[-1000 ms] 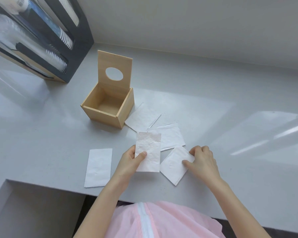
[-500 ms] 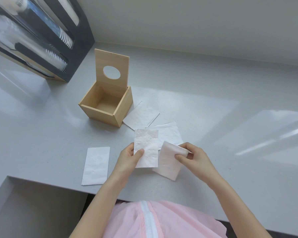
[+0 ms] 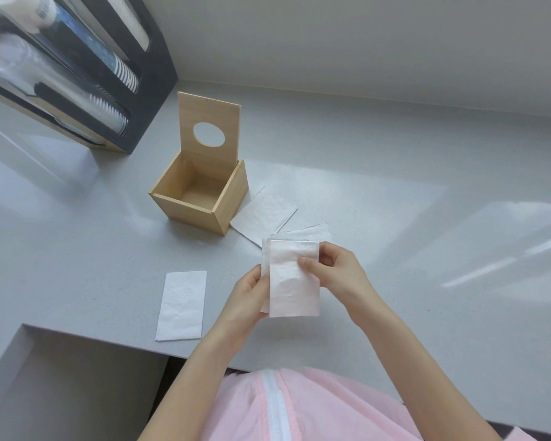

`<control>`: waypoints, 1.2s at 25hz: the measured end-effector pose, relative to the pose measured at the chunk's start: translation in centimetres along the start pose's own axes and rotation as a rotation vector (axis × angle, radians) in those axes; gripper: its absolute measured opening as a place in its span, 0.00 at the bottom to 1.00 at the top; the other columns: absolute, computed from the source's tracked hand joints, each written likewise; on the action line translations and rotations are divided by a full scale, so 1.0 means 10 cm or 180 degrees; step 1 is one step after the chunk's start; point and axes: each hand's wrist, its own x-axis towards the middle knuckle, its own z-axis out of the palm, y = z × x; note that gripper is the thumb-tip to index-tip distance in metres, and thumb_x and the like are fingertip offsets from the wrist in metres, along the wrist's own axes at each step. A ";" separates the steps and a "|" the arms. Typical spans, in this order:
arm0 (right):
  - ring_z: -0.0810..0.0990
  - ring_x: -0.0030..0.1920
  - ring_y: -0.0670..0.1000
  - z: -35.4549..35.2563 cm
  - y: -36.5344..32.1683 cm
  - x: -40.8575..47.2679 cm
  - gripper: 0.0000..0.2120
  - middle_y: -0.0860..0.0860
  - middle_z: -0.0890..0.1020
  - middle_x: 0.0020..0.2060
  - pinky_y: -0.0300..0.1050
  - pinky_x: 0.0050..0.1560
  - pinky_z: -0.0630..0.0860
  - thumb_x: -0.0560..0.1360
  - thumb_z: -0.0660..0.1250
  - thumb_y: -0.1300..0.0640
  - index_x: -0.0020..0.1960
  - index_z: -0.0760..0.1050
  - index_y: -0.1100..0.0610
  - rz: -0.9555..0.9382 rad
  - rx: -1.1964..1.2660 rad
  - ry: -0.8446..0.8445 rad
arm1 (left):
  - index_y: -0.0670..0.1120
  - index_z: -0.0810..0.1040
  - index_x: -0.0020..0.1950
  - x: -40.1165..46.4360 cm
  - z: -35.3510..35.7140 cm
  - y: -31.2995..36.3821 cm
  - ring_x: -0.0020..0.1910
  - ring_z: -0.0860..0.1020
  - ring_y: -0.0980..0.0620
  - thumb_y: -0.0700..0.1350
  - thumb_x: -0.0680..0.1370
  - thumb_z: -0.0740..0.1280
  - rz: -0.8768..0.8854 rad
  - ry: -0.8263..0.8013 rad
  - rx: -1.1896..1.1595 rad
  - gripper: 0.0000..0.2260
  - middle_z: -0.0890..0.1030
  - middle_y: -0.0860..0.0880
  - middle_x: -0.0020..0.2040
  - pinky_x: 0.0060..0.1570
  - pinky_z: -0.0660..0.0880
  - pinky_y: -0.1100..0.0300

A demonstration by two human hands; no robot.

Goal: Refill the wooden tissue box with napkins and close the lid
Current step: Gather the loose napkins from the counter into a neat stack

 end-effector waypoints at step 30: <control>0.70 0.61 0.57 -0.08 -0.03 0.84 0.19 0.56 0.73 0.60 0.48 0.59 0.66 0.74 0.65 0.56 0.63 0.69 0.58 -0.0300 -0.3983 -0.0132 | 0.49 0.77 0.52 -0.02 -0.14 -0.12 0.50 0.80 0.51 0.40 0.79 0.60 -0.0070 0.0395 0.0121 0.08 0.82 0.51 0.49 0.57 0.73 0.52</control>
